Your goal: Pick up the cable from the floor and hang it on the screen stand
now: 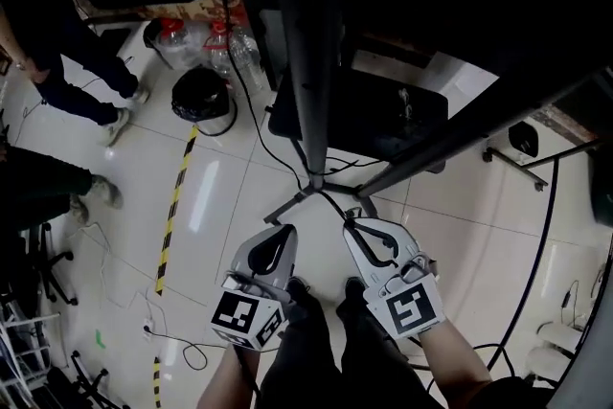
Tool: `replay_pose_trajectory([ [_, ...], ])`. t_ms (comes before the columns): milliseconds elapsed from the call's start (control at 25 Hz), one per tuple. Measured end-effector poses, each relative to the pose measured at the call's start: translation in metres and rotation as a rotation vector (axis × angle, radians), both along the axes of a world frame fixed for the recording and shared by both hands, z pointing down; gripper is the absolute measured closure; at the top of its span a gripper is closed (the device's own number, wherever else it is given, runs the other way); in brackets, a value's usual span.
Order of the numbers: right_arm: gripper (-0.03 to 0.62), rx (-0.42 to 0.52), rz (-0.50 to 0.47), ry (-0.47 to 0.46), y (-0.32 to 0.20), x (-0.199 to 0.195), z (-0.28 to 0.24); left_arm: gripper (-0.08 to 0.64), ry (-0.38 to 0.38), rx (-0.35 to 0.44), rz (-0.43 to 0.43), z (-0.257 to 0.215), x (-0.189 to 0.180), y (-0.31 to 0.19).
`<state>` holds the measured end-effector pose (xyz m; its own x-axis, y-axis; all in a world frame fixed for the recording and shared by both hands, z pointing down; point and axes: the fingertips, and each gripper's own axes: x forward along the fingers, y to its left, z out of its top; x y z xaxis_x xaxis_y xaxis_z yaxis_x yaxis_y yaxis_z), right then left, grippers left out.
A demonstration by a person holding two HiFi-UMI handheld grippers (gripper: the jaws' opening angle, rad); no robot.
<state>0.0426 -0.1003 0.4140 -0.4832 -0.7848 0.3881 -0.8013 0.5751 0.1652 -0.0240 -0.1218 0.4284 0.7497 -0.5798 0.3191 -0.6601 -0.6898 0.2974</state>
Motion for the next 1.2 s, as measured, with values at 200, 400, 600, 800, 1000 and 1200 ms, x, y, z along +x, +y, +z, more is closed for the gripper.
replay_pose_trajectory([
  [200,0.572,0.162,0.054,0.012,0.004,0.032,-0.104,0.554,0.011,0.049,0.075,-0.054,0.023,0.011],
  [400,0.572,0.274,0.091,0.031,0.007,0.066,-0.181,0.555,0.066,0.079,0.133,-0.098,0.054,0.01],
  [600,0.573,0.348,0.104,0.053,0.018,0.09,-0.239,0.554,0.103,0.164,0.208,-0.159,0.088,0.02],
  [800,0.574,0.423,0.078,0.071,0.015,0.1,-0.292,0.554,0.14,0.23,0.288,-0.216,0.121,0.017],
  [1000,0.573,0.472,0.067,0.07,0.009,0.105,-0.354,0.555,0.19,0.268,0.369,-0.282,0.14,0.01],
  [1200,0.574,0.527,0.143,0.061,-0.004,0.127,-0.429,0.554,0.201,0.418,0.392,-0.358,0.151,-0.015],
])
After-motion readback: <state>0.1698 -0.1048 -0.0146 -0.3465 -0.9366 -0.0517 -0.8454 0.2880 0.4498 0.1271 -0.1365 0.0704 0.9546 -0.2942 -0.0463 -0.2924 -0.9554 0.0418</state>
